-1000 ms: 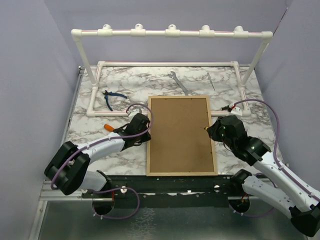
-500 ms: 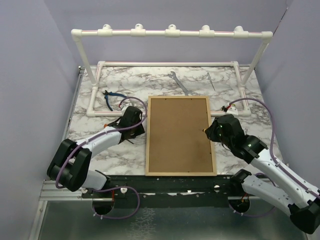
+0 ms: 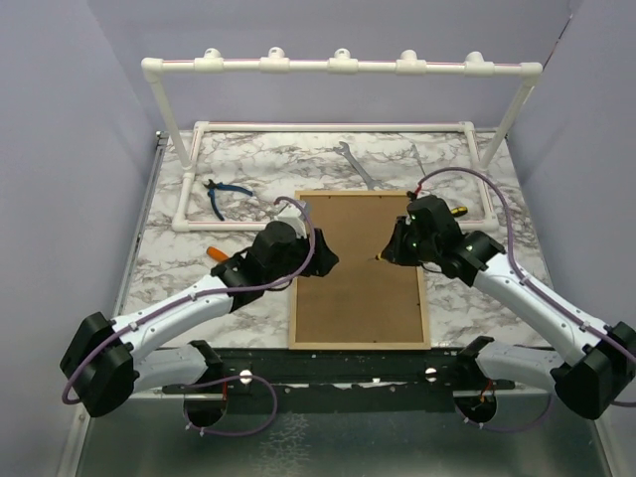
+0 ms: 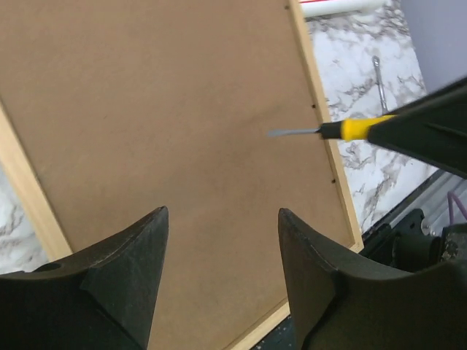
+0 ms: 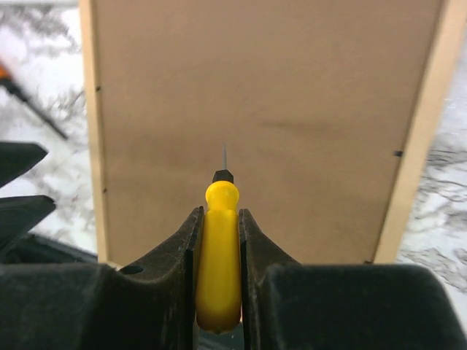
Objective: Take the photo out of the frame
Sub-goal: Adjust the screwdriver.
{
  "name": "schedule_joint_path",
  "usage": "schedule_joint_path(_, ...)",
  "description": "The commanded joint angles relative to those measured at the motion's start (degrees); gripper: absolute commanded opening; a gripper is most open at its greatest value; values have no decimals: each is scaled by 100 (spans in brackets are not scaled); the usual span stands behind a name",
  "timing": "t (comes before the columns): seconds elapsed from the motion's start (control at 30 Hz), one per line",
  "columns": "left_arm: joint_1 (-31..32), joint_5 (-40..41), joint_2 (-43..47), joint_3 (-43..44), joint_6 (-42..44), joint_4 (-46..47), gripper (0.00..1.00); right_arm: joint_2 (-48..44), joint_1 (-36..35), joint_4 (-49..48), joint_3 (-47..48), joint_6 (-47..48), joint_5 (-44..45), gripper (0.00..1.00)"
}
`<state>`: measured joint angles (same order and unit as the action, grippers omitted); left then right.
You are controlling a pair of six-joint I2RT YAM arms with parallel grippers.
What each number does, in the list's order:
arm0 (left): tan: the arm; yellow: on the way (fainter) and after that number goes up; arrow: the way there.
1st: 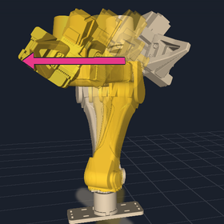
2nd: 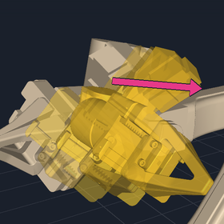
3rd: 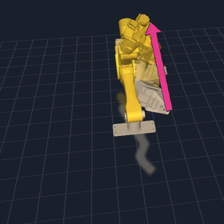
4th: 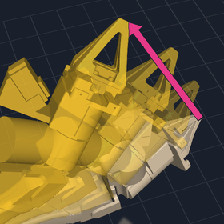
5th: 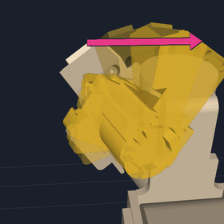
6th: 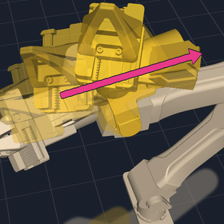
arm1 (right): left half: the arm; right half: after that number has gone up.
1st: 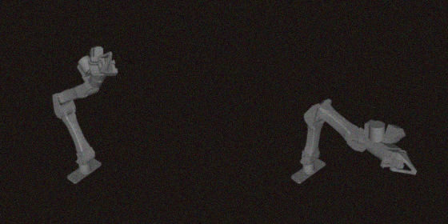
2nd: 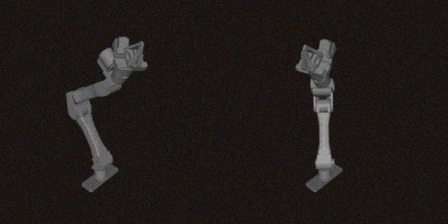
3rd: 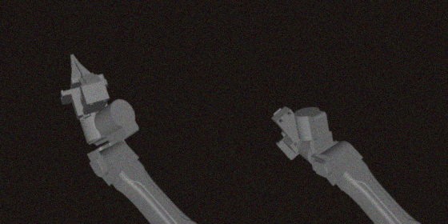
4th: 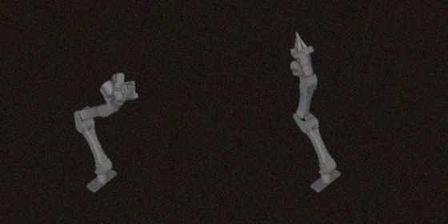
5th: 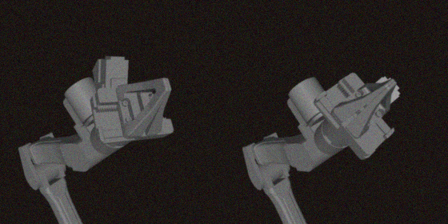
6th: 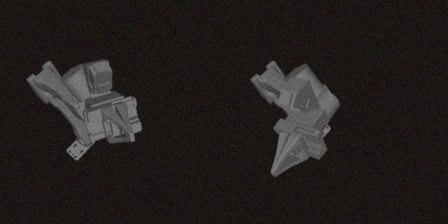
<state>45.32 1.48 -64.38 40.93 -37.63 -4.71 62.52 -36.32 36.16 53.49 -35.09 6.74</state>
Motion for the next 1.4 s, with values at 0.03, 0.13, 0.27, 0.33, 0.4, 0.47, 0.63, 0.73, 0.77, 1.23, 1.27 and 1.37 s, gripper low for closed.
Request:
schedule_joint_path(0.03,635,-4,14,-147,1367,1228,66,506,-19,308,506,808,-1890,1)
schedule_joint_path(0.13,1031,141,-198,-55,1979,1524,67,515,-22,311,631,948,-2214,1)
schedule_joint_path(0.27,1413,-84,-593,114,2940,1573,59,452,-20,323,789,1097,-2543,3)
schedule_joint_path(0.33,1569,92,-755,199,3175,1569,51,481,-21,392,881,1186,-2726,3)
schedule_joint_path(0.4,1609,201,-868,258,3269,1605,47,544,-18,473,956,1265,-2856,4)
schedule_joint_path(0.47,1633,326,-954,324,3342,1635,42,592,-20,538,996,1329,-2947,4)
schedule_joint_path(0.63,1654,562,-1074,390,3461,1705,33,584,-23,463,963,1398,-3249,7)
schedule_joint_path(0.73,1655,512,-1116,377,3446,1833,29,491,-20,276,836,1402,-3383,13)
schedule_joint_path(0.77,1655,456,-1133,377,3436,1876,23,461,-21,207,783,1400,-3404,15)
schedule_joint_path(1.23,1636,517,-966,-368,1575,3713,0,-1256,-19,-2288,-876,834,-2533,61)
schedule_joint_path(1.27,1630,522,-964,-444,1326,3915,0,-1391,-24,-2543,-1043,813,-2509,60)
schedule_joint_path(1.37,1629,444,-961,-497,907,4348,0,-1584,-20,-3118,-1378,741,-2480,56)
